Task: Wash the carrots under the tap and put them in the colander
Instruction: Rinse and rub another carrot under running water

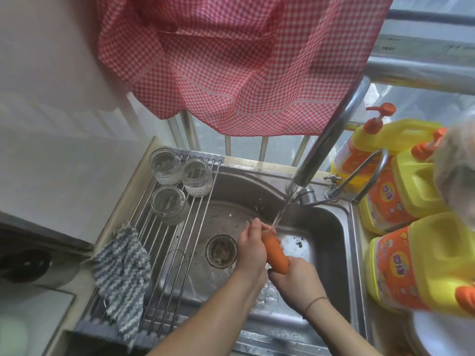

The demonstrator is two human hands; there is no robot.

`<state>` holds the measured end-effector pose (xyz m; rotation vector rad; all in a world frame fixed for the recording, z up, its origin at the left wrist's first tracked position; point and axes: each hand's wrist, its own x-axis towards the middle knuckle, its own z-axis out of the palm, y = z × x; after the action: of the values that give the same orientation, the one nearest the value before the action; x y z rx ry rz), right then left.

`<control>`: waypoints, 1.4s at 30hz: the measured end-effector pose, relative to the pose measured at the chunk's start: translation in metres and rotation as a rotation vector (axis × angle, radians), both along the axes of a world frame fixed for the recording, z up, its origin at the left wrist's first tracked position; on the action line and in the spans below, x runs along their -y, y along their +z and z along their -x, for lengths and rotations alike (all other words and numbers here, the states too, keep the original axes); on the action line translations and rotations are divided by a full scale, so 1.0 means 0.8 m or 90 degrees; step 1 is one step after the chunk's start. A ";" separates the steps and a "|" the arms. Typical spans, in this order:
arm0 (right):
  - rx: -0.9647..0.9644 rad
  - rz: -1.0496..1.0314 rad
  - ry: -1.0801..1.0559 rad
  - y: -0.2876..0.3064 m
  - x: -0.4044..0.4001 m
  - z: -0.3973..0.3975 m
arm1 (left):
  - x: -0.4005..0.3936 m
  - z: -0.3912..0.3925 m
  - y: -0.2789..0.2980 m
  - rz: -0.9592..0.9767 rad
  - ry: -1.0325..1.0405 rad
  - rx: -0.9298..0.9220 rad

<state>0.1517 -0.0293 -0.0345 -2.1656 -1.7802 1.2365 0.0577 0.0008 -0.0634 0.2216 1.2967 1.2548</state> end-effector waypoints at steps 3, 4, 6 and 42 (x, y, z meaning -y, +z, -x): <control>0.098 -0.021 0.026 0.004 0.008 0.004 | -0.010 0.000 -0.003 0.074 0.015 0.021; 0.139 -0.020 0.042 0.005 0.011 0.004 | -0.011 0.000 -0.003 0.101 0.016 0.025; 0.219 -0.024 0.087 0.009 0.018 0.004 | -0.011 0.003 -0.002 0.163 0.011 0.053; -0.019 -0.228 0.038 -0.004 -0.001 -0.012 | -0.037 0.028 0.001 0.094 0.186 0.352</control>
<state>0.1616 -0.0282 -0.0377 -1.8977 -1.8949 0.8715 0.0356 0.0307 -0.0628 -0.4108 0.9485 1.3330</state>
